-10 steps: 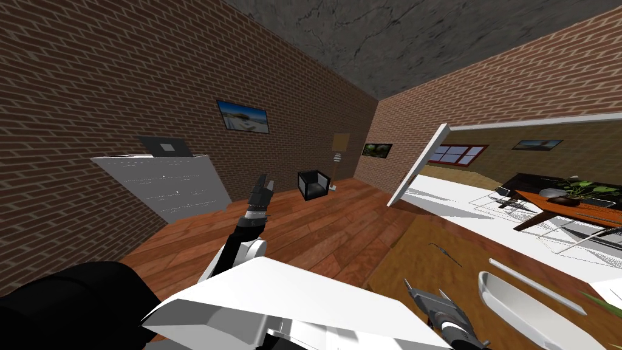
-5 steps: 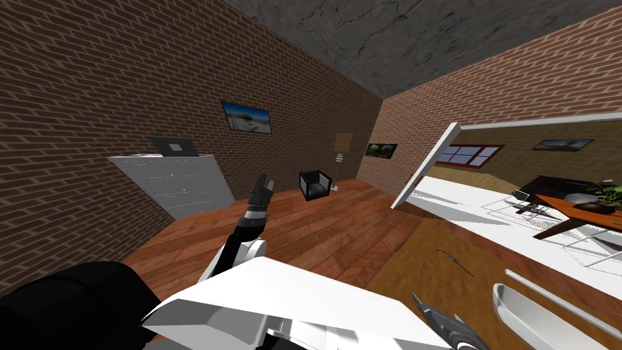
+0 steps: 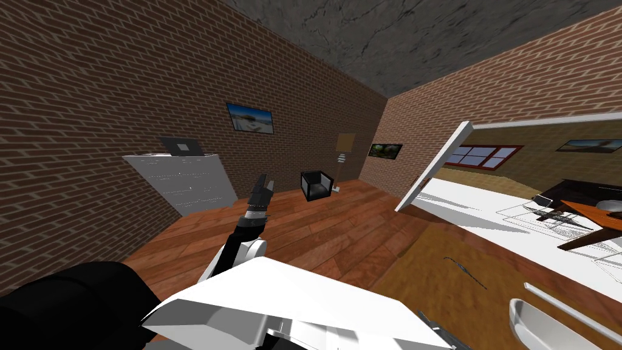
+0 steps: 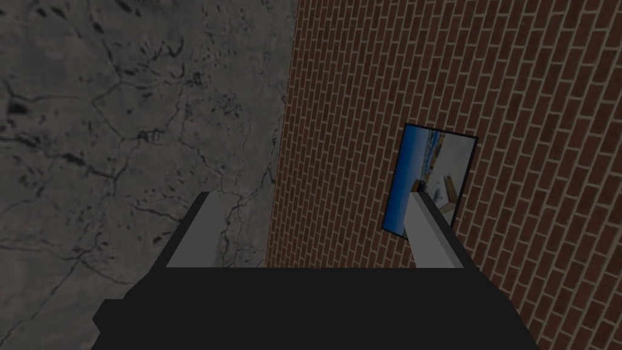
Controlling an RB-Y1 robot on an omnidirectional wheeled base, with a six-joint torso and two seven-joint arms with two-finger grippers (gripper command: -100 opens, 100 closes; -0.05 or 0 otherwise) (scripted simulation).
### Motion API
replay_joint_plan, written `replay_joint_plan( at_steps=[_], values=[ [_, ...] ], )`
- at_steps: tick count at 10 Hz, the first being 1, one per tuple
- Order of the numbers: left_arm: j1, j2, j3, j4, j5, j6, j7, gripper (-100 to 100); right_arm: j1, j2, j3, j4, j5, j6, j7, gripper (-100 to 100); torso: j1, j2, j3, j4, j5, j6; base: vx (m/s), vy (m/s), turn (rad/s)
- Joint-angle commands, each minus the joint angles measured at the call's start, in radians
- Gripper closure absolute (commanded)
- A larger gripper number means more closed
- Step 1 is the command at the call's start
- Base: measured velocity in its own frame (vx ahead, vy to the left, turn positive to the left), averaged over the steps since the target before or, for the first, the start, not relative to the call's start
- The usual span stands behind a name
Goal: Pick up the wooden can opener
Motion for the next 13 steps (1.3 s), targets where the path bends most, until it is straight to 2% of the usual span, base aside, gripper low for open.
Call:
replay_joint_plan(
  at_steps=[1,2,3,4,5,6,7,8,9,10,11,12,13],
  values=[
    [0.0,0.0,0.0,0.0,0.0,0.0,0.0,0,-0.004,0.0,-0.016,0.03,-0.025,0.05,-0.05,-100,0.0,0.0,0.0,0.0,0.0,0.0,0.027,-0.045,0.066],
    [0.0,0.0,0.0,0.0,0.0,0.0,0.0,0,-0.004,0.0,-0.016,0.03,-0.025,0.059,-0.08,-100,-0.001,0.0,0.0,0.0,0.0,0.0,0.022,-0.035,0.041],
    [0.0,0.0,0.0,0.0,0.0,0.0,0.0,0,-0.007,0.001,-0.028,0.055,-0.047,0.099,-0.108,-100,0.0,0.0,0.0,0.0,0.0,0.0,0.022,-0.038,0.068],
    [0.0,0.0,0.0,0.0,0.0,0.0,0.0,0,-0.007,0.001,-0.028,0.055,-0.047,0.101,-0.136,-100,0.0,0.0,0.0,0.0,0.0,0.0,0.019,-0.04,0.036],
    [0.0,0.0,0.0,0.0,0.0,0.0,0.0,0,-0.009,0.002,-0.039,0.079,-0.068,0.141,-0.164,-100,0.0,0.0,0.0,0.0,0.0,0.0,0.023,-0.038,0.06],
    [0.0,0.0,0.0,0.0,0.0,0.0,0.0,0,-0.009,0.002,-0.039,0.079,-0.068,0.141,-0.186,-100,0.0,0.0,0.0,0.0,0.0,0.0,0.017,-0.028,0.035],
    [0.0,0.0,0.0,0.0,0.0,0.0,0.0,0,-0.012,0.004,-0.049,0.102,-0.088,0.178,-0.22,-100,0.001,0.0,0.0,0.0,0.0,0.0,0.02,-0.037,0.055],
    [0.0,0.0,0.0,0.0,0.0,0.0,0.0,0,-0.012,0.004,-0.049,0.102,-0.088,0.178,-0.233,-100,0.0,0.0,0.0,0.0,0.0,0.0,0.023,-0.037,0.03],
    [0.0,0.0,0.0,0.0,0.0,0.0,0.0,0,-0.016,0.006,-0.058,0.124,-0.107,0.212,-0.271,-100,0.0,0.0,0.0,0.0,0.0,0.0,0.027,-0.046,0.043],
    [0.0,0.0,0.0,0.0,0.0,0.0,0.0,0,-0.016,0.006,-0.058,0.124,-0.107,0.212,-0.276,-100,0.0,0.0,0.0,0.0,0.0,0.0,0.017,-0.038,0.028],
    [0.0,0.0,0.0,0.0,0.0,0.0,0.0,0,-0.02,0.008,-0.066,0.144,-0.124,0.244,-0.316,-100,0.0,0.0,0.0,0.0,0.0,0.0,0.015,-0.039,0.041],
    [0.0,0.0,0.0,0.0,0.0,0.0,0.0,0,-0.02,0.008,-0.066,0.144,-0.124,0.244,-0.317,-100,0.0,0.0,0.0,0.0,0.0,0.0,0.009,-0.032,0.027],
    [0.0,0.0,0.0,0.0,0.0,0.0,0.0,0,-0.023,0.01,-0.073,0.163,-0.14,0.273,-0.353,-100,0.001,0.001,0.0,0.0,0.0,0.0,0.01,-0.037,0.037]
  ],
)
